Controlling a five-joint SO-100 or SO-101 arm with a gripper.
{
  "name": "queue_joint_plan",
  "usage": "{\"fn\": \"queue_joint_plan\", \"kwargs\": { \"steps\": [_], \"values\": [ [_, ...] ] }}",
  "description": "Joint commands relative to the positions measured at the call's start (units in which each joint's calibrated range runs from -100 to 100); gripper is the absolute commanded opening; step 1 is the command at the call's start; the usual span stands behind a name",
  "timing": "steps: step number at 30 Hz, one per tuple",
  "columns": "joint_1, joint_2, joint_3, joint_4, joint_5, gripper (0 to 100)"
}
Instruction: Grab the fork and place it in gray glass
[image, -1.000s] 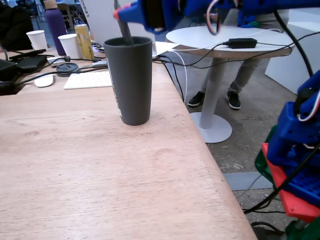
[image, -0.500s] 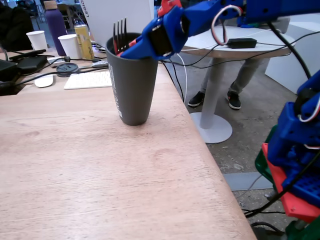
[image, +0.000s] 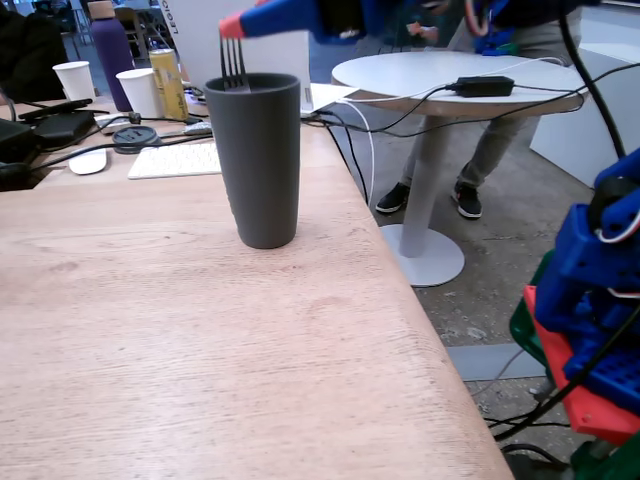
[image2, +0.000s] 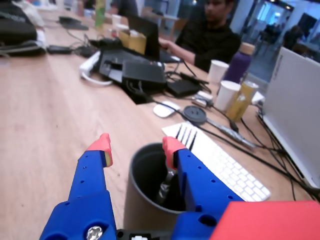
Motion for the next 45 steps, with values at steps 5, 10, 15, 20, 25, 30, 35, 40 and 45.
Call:
{"fn": "queue_joint_plan", "kwargs": {
  "steps": [5,10,15,20,25,30,35,40,45],
  "values": [
    [-22.2,-5.1,1.7,0.3,-0.1,22],
    [-31.3,-10.8,12.2,0.2,-2.9,22],
    [-34.9,-17.7,22.3,0.1,-5.4,22],
    [-36.9,-29.2,33.1,0.2,-5.4,22],
    [-37.7,-41.1,50.2,0.3,-5.5,19],
    [-39.6,-56.1,61.8,7.3,-5.5,0],
    [-38.2,-59.9,61.8,29.8,-5.5,0],
    [-39.3,-59.9,61.8,30.0,-5.4,0],
    [-39.4,-59.9,61.8,30.2,-4.8,0]
  ]
}}
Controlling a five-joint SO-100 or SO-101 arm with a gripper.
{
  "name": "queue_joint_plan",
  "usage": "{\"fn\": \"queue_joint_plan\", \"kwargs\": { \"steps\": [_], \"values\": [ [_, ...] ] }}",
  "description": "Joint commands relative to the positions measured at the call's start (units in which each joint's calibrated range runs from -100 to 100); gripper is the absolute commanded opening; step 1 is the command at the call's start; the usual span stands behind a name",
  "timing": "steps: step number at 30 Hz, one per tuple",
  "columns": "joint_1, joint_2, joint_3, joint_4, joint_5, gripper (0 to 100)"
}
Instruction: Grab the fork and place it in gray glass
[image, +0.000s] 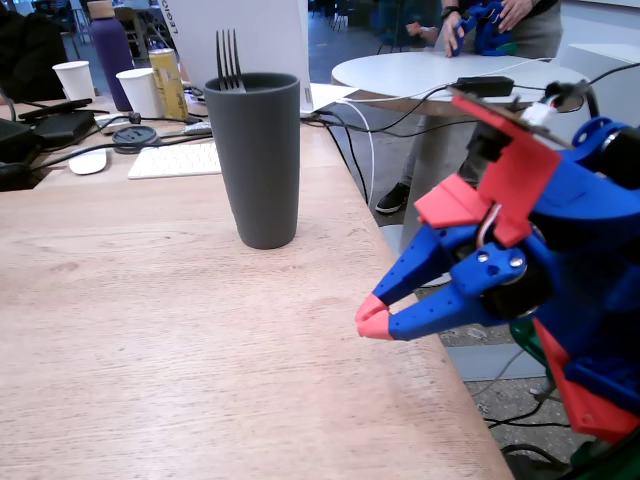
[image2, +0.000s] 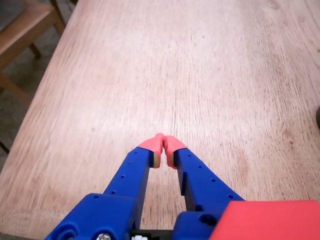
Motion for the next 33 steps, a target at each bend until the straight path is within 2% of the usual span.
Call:
{"fn": "queue_joint_plan", "kwargs": {
  "steps": [1,33],
  "values": [
    [-0.4,-0.5,0.3,0.6,0.1,0],
    [1.4,-0.5,0.3,0.6,0.1,0]
  ]
}}
